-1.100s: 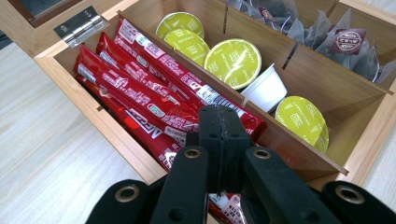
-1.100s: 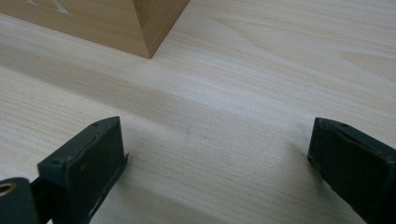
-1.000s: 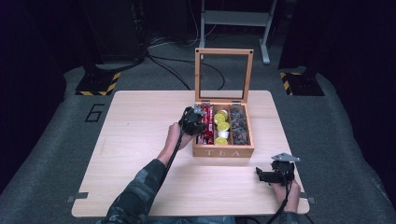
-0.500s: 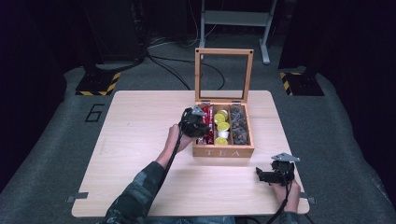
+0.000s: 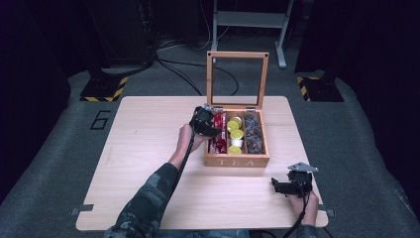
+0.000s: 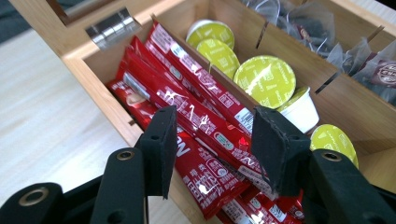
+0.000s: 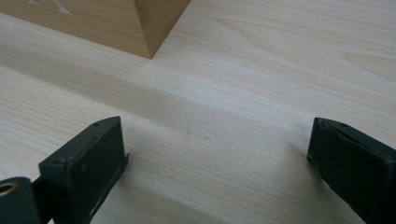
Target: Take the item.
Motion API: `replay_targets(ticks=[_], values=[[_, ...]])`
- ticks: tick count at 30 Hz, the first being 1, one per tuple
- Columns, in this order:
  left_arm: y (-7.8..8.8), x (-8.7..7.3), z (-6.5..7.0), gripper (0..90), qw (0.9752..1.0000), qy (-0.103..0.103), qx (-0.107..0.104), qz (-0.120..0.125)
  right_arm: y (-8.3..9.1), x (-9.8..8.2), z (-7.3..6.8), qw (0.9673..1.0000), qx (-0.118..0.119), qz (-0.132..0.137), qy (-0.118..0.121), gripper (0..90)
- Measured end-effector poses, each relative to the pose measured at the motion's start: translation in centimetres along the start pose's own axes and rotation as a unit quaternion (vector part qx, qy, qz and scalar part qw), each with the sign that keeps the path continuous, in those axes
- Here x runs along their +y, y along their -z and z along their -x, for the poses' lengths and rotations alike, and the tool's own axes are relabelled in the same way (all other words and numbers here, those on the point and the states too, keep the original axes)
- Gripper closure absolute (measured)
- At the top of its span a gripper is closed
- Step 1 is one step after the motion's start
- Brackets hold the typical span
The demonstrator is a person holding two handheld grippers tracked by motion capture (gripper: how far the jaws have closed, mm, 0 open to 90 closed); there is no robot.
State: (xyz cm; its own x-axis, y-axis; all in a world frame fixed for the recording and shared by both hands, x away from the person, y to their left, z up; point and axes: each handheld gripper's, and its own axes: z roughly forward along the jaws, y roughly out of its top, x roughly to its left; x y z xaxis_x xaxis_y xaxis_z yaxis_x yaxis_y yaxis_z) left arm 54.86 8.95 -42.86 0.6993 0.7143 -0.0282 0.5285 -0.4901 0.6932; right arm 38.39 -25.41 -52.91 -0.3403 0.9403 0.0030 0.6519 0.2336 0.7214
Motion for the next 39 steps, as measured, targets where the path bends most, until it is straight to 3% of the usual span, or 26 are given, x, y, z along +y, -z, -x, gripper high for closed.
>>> replay_targets(ticks=[9,20,27,39], values=[[-1.1,-0.1,-0.1,51.9,0.9998,0.014,0.004,-0.011,0.0,0.0,0.0,1.0000,0.000,0.000,0.001,3.5],[-1.8,0.1,0.6,70.2,0.9996,0.003,0.002,-0.028,0.0,0.0,0.0,1.0000,0.001,0.000,0.001,3.7],[-1.7,-0.2,0.0,87.2,0.9993,0.032,-0.007,-0.018,0.0,0.0,0.0,1.0000,0.001,0.000,0.001,3.7],[-0.7,-0.2,0.0,90.0,0.9997,0.023,0.005,0.003,0.0,0.0,0.0,1.0000,0.001,0.001,0.001,3.8]])
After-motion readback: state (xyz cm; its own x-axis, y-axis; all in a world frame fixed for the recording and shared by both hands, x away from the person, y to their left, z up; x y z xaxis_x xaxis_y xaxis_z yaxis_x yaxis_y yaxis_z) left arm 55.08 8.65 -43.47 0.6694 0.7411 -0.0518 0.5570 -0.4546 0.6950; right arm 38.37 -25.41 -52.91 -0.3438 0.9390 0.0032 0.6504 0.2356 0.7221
